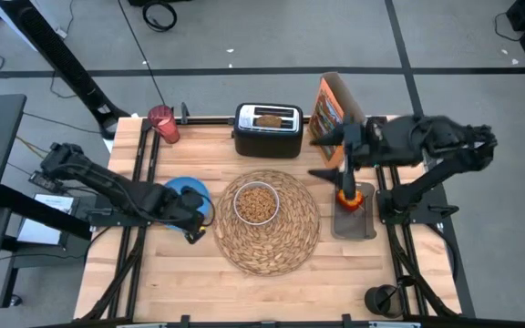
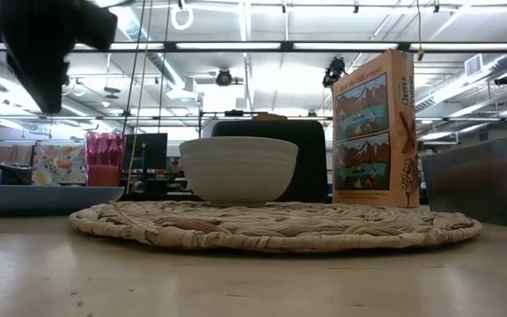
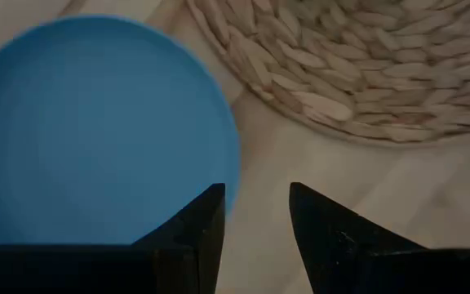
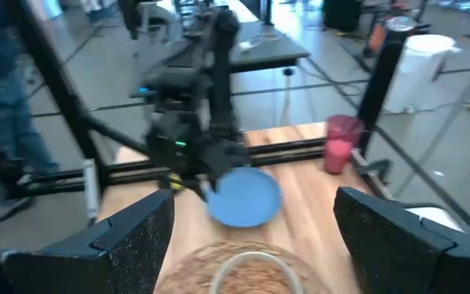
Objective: Arrange a breakfast setting
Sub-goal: Adjust the bowl on the center right of the table mat, then put the blue plate on the bottom left side of the table mat
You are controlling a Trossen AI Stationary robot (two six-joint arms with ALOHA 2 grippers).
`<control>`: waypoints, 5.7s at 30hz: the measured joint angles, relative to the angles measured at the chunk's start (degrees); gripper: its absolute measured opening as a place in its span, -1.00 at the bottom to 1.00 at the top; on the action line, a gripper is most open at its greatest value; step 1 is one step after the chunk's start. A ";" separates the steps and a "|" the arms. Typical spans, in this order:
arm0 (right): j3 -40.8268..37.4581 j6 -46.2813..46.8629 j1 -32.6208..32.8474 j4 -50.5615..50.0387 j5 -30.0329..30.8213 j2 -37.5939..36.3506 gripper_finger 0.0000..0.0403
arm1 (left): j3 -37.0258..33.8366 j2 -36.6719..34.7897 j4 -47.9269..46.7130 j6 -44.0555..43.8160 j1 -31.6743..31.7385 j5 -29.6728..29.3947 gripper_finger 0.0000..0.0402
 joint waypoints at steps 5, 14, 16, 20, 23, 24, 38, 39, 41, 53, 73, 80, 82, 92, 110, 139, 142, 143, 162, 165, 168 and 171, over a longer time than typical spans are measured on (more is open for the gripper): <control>0.35 4.24 3.33 2.12 1.59 3.18 0.65 | 0.62 5.28 13.19 8.97 -0.43 -2.40 -0.28; 0.22 13.99 7.64 0.69 6.79 6.37 0.61 | 1.23 6.43 19.04 -5.21 7.62 -0.20 -0.29; -0.48 17.36 7.76 -1.44 6.91 8.06 0.61 | 1.59 6.43 19.65 -4.87 8.70 2.65 -0.29; -1.63 31.80 7.74 -3.69 5.18 13.29 0.60 | 4.87 5.89 16.27 -5.12 8.91 5.10 -0.29; -1.64 43.88 7.65 -3.72 2.52 16.77 0.55 | 9.20 4.65 10.11 -5.23 8.17 4.53 -0.29; -1.64 47.28 7.54 -3.95 2.23 17.95 0.53 | 10.66 4.34 7.02 -5.27 7.94 3.93 -0.29; -1.66 68.07 -7.15 -22.14 -5.95 32.94 0.21 | 20.36 -1.87 -6.42 5.08 8.64 -2.41 -0.29; -1.66 67.54 -8.59 -21.45 -7.26 34.19 0.20 | 20.36 -2.36 -6.67 5.86 8.79 -2.38 -0.29; -1.66 66.99 -11.11 -20.42 -10.40 36.38 0.17 | 20.36 -3.14 -7.08 7.61 8.82 -2.35 -0.29; -1.72 64.45 -16.07 -20.53 -22.12 44.85 -0.01 | 20.35 -7.40 -7.77 13.75 8.75 -4.01 -0.29; -1.71 58.66 -21.62 -20.84 -26.98 44.72 -0.49 | 20.33 -8.43 -7.47 13.12 8.69 -5.20 -0.28; -1.81 58.16 -21.57 -18.76 -27.19 44.72 -0.54 | 20.33 -8.43 -7.28 13.09 8.70 -5.15 -0.28; -3.14 58.57 -21.55 -17.63 -27.11 44.65 -0.54 | 20.33 -8.43 -7.27 13.07 8.69 -5.15 -0.28; -6.36 59.39 -21.14 -16.05 -28.96 44.72 -0.58 | 20.31 -8.43 -7.27 12.96 8.69 -5.13 -0.28; -6.29 56.51 -21.14 -15.59 -30.81 44.21 -0.96 | 20.29 -9.30 -7.40 13.30 8.69 -5.15 -0.28; -12.39 45.11 -19.85 -22.21 -29.11 39.25 -0.81 | 20.27 -10.97 -7.65 11.65 8.70 -5.29 -0.28; -12.41 44.93 -19.89 -22.15 -28.49 39.32 -0.63 | 20.27 -10.94 -7.62 11.65 8.69 -5.30 -0.28; -12.41 44.86 -19.89 -22.12 -28.33 39.32 -0.58 | 20.27 -10.94 -7.59 11.65 8.71 -5.30 -0.28; -12.44 50.89 -17.15 -21.37 -20.17 25.61 -0.30 | 19.28 -10.86 -9.01 16.53 6.67 -6.71 -0.28; -12.44 51.32 -12.77 -16.89 -14.38 20.74 -0.30 | 17.87 -10.77 -8.77 17.92 2.31 -6.75 -0.29; -12.41 50.42 -6.17 -8.40 -6.71 17.13 -0.30 | 15.35 -10.57 -8.74 16.99 -2.82 -6.59 -0.29; -12.39 46.58 1.01 1.74 -0.62 16.05 -0.30 | 11.64 -10.00 -8.54 14.14 -7.14 -6.22 -0.29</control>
